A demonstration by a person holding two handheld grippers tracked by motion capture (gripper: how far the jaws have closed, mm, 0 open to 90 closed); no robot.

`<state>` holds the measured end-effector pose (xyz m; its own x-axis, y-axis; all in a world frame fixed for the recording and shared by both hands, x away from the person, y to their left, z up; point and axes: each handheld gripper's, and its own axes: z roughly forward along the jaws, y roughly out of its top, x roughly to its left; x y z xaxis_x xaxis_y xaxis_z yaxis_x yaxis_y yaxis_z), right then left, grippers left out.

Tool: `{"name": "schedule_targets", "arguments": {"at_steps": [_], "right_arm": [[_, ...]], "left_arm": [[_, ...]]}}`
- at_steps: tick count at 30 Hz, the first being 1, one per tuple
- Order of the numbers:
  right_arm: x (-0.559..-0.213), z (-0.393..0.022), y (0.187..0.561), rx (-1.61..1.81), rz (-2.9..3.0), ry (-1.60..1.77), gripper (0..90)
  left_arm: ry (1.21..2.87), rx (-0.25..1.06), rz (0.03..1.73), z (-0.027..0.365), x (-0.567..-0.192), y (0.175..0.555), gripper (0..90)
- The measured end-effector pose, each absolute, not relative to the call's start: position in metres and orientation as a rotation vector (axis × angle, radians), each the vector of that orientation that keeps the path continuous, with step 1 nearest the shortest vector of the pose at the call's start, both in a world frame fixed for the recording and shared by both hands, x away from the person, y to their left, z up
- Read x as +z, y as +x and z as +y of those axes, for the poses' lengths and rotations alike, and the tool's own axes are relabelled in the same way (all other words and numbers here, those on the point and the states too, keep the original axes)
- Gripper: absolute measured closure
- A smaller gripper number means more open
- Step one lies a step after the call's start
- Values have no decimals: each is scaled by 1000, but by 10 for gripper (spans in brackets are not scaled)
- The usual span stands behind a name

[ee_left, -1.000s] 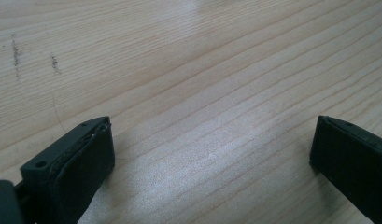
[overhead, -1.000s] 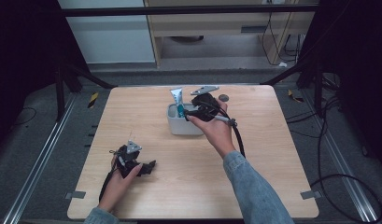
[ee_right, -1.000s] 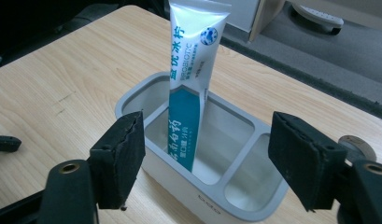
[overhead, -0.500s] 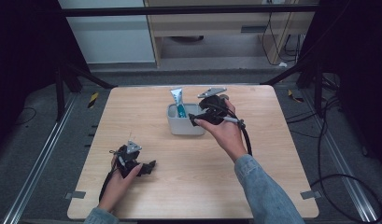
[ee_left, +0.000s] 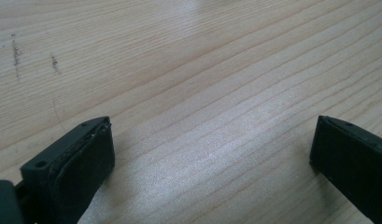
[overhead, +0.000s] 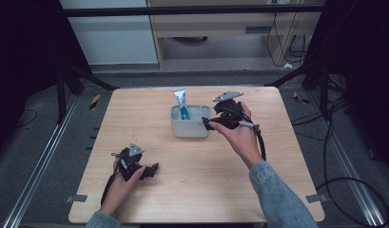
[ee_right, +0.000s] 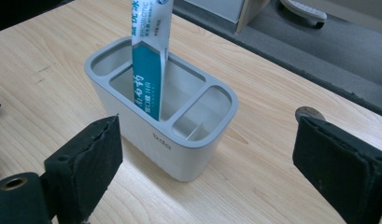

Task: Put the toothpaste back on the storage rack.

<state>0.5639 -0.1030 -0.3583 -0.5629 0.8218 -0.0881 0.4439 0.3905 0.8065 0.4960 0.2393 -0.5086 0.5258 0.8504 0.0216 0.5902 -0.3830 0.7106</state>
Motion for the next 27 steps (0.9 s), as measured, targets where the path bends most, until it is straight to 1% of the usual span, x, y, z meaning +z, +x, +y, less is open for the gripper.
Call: {"name": "schedule_targets", "arguments": {"at_steps": [12,21,27], "right_arm": [[-365,-122,563,1032,2151,1109,69],[-377,-149,569,893,2145,1193,64],[-383,-166,566,925,2137,1227,64]], "left_arm": [[2114,513,1164,239,-509,496,0],[2114,513,1164,239,-509,496,0],[2114,513,1164,239,-509,496,0]]}}
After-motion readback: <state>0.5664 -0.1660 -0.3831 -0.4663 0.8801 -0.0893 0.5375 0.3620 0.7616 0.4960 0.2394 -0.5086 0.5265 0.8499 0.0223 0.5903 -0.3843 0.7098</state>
